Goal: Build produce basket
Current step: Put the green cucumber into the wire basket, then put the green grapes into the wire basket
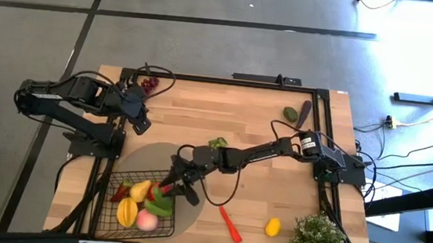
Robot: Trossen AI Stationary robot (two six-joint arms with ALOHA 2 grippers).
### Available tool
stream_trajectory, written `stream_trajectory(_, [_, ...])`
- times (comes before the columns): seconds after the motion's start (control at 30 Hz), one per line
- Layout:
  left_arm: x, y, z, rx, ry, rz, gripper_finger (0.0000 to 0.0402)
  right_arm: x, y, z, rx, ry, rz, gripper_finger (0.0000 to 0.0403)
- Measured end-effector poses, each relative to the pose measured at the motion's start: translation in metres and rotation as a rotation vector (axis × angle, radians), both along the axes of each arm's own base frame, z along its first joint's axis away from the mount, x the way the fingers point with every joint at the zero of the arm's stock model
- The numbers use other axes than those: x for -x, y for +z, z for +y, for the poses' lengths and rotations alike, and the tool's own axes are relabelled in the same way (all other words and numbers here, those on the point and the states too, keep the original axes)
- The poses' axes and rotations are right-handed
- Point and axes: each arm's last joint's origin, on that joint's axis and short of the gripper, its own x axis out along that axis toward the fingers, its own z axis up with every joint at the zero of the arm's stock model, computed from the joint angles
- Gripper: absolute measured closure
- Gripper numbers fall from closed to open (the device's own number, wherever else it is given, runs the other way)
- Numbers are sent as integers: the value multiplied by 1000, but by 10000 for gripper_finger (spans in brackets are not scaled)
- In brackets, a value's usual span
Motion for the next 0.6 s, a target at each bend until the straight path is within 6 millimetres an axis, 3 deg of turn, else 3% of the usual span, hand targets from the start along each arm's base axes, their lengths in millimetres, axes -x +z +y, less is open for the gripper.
stream_trajectory(0.23, [0,0,0,-7,-15,9,318,-1,5,-10,-3,-7,-14,227])
stream_trajectory(0.6, [1,0,0,-2,-17,8,318,6,46,-45,80,-101,-95,229])
